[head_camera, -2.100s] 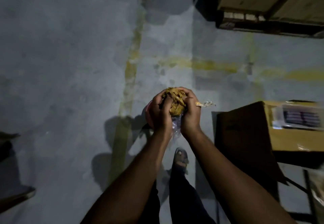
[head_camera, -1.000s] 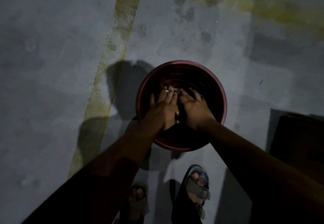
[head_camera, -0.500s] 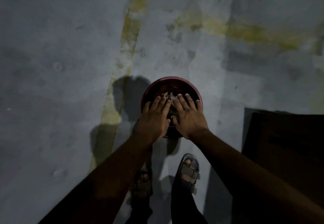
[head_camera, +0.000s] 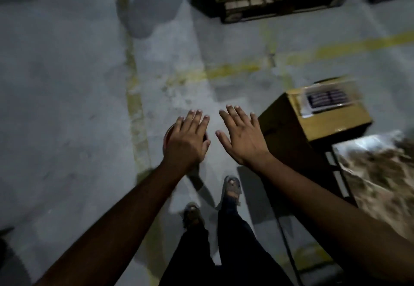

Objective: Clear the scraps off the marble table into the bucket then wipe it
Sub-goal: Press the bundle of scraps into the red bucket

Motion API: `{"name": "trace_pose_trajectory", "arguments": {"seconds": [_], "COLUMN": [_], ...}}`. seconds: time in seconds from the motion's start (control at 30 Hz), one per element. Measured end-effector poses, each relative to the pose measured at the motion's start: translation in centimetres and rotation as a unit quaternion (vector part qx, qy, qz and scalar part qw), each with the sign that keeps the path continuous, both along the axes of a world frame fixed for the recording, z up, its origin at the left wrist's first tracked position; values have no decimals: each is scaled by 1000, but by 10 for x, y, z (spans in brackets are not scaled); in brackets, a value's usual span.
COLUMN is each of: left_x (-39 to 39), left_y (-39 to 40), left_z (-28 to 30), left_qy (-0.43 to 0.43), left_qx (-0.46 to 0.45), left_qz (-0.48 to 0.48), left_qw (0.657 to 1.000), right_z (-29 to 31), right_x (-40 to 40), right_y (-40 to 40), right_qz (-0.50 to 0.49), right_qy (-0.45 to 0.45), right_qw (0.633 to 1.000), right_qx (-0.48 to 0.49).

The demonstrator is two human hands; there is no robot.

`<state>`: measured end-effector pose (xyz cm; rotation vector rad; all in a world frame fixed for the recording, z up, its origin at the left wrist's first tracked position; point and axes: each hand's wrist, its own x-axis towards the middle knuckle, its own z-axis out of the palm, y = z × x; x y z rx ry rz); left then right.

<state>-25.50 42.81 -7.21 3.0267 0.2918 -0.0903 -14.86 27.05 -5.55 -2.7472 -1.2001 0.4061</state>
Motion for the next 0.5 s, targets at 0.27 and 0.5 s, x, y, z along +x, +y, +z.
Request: {"name": "trace_pose_trajectory", "arguments": {"seconds": [0.27,0.5], "left_x": [57,96], "left_y": [-155,-344], "left_z": [116,130], "left_qy": [-65,-59], "left_qx": [13,22], "left_qz": [-168,-292], "left_qw": [984,954], "right_z": [108,110], "right_x": [-22,-45], "right_y": [-173,-375], "right_qz": [-193,-365], "right_qy": [-80,-111], "right_qw": [977,924], "right_qx": [40,40]}}
